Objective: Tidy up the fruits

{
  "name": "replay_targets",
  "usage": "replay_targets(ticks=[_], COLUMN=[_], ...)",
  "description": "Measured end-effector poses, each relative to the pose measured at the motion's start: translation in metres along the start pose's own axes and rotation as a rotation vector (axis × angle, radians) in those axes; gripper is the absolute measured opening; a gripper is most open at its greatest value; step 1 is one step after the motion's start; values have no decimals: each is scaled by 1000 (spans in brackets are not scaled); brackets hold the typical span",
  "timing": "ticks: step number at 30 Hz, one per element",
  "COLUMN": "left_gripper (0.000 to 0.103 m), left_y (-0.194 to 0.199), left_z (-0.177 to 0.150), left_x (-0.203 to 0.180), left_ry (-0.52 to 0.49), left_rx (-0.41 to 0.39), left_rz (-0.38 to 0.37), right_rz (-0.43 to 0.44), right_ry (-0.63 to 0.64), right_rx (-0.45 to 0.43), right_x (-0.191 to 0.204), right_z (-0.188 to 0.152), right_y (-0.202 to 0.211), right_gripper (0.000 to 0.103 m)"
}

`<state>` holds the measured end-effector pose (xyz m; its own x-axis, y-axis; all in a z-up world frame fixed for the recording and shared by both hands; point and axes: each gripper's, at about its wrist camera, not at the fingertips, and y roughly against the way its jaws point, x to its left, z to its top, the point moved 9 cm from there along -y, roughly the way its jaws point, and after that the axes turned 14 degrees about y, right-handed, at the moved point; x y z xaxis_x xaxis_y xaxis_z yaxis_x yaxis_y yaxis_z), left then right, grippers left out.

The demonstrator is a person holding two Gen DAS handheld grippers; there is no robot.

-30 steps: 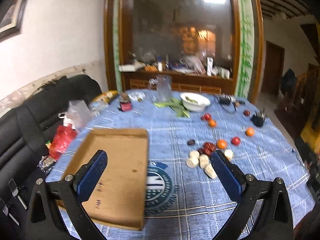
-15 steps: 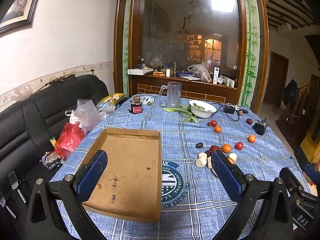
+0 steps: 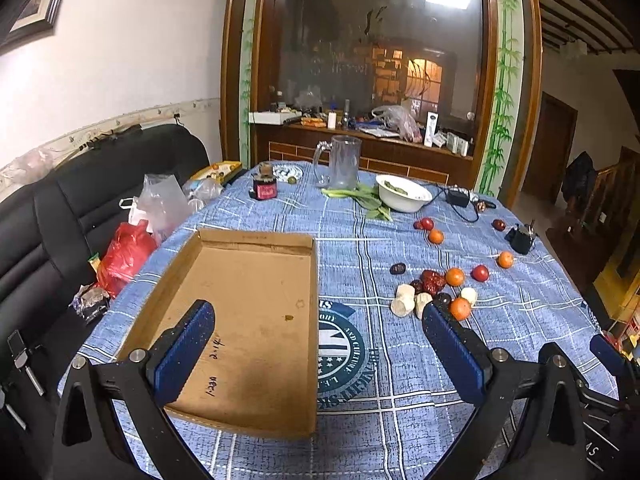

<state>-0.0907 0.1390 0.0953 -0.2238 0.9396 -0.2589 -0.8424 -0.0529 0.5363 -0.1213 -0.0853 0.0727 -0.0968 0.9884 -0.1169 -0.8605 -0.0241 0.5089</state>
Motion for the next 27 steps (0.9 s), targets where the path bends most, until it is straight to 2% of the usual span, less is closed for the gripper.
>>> replay_targets(ticks=[7, 12, 15, 18, 27], left_gripper=[103, 103, 103, 103, 103], left_y=[-29, -44, -57, -76, -116], left_z=[-10, -2, 1, -3, -29], left_x=[-3, 5, 11, 13, -11], left_ry=[-9, 38, 50, 49, -12], left_rx=[54, 26, 30, 75, 198], left_rz=[6, -57, -41, -18, -31], right_rz=[18, 22, 25, 39, 115], right_ry=[-24, -42, -54, -68, -99], right_rx=[60, 110, 143, 178, 265], right_x=[-9, -18, -24, -29, -36], right_z=[-13, -24, -30, -37, -43], right_y=[-28, -52, -68, -85, -123], right_gripper=[103, 103, 103, 103, 103])
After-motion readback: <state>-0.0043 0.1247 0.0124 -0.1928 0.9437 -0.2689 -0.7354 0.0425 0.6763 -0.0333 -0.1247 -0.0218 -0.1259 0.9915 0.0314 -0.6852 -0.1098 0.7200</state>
